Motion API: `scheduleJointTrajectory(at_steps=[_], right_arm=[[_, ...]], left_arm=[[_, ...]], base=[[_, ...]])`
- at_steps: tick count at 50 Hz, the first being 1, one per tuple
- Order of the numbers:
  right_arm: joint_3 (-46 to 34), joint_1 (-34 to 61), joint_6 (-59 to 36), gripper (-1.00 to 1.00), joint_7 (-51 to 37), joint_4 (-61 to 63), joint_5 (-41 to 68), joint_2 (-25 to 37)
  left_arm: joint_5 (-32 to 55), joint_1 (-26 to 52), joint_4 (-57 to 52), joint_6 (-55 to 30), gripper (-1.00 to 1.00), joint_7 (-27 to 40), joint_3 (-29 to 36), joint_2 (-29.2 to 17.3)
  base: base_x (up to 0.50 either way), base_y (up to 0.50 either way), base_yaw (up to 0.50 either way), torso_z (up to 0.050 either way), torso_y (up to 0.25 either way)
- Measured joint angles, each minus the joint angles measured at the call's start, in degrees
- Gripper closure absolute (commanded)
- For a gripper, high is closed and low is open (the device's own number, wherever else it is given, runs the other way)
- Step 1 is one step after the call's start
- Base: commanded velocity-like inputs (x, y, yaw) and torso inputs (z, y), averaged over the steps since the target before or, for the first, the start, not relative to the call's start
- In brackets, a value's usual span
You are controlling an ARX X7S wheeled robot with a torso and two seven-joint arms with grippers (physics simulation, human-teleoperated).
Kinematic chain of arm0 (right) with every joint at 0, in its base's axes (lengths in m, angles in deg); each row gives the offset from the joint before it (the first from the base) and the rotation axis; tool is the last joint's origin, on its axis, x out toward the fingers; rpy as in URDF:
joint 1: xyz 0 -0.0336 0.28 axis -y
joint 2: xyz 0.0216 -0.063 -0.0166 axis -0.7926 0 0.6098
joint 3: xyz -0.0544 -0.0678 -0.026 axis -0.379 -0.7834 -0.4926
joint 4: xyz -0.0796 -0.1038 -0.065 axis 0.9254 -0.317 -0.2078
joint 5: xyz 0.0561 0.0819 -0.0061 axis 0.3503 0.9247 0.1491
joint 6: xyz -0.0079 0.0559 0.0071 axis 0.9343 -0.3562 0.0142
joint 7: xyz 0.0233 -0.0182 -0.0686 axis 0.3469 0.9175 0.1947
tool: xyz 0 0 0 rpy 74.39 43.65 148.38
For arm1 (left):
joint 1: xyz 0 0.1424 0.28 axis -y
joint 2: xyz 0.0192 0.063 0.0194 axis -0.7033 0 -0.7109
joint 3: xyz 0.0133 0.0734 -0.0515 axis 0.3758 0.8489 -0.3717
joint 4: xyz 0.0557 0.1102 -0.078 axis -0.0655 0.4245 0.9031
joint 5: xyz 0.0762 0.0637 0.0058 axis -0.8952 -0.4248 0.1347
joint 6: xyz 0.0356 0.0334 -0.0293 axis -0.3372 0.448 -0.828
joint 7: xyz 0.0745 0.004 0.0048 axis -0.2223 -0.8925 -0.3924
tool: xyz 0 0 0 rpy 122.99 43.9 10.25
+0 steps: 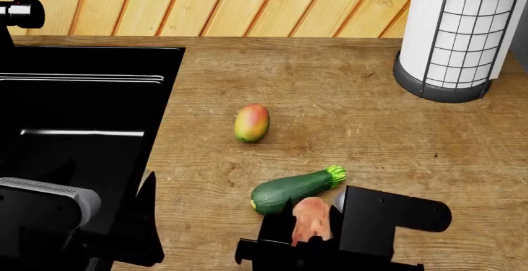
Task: There is a mixed pile of frozen fruits and vegetables on the counter. Locate all the frozen vegetables and place the items in a bowl on the counter. Take all the frozen fruits and defrost them in a running sink.
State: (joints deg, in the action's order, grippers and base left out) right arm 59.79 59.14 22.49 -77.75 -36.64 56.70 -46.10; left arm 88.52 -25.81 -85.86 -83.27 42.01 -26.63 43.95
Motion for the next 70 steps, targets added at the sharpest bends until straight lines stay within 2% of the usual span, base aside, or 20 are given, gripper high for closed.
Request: scheduleJointTrajectory(at_steps=[13, 25, 38, 48, 60, 70], right_arm=[[1.0, 4.2, -4.6, 1.00, -3.6, 4.5, 2.8, 2.9], [0.9, 11.7, -14.3, 1.00, -5.9, 7.8, 6.8, 8.4], [4.9, 18.1, -21.6, 1.00, -13.4, 7.3, 20.5, 14.8], [7.1, 20.7, -22.2, 1.00, -20.6, 5.6, 31.2, 20.2], [7.0, 20.2, -20.7, 1.00, -23.2, 4.9, 35.4, 23.3], [6.7, 19.0, -18.9, 1.00, -23.3, 4.5, 36.3, 24.7]], left_arm=[[0.4, 0.1, 0.1, 0.1, -1.00, 0.3, 0.2, -0.2], [2.5, 1.9, 2.0, -0.3, -1.00, -1.6, 0.3, -0.2], [9.0, 13.6, 10.0, -6.5, -1.00, -8.6, 2.2, -0.1], [9.9, 22.7, 19.8, -8.5, -1.00, -16.4, 8.3, 0.2], [8.1, 29.6, 34.0, -5.6, -1.00, -26.3, 16.5, 2.7], [6.5, 32.7, 43.7, -2.3, -1.00, -31.6, 21.1, 5.3]], base=[[0.00, 0.00, 0.00, 0.000, 0.000], [0.00, 0.00, 0.00, 0.000, 0.000], [0.00, 0.00, 0.00, 0.000, 0.000], [0.00, 0.00, 0.00, 0.000, 0.000], [0.00, 0.00, 0.00, 0.000, 0.000], [0.00, 0.00, 0.00, 0.000, 0.000]])
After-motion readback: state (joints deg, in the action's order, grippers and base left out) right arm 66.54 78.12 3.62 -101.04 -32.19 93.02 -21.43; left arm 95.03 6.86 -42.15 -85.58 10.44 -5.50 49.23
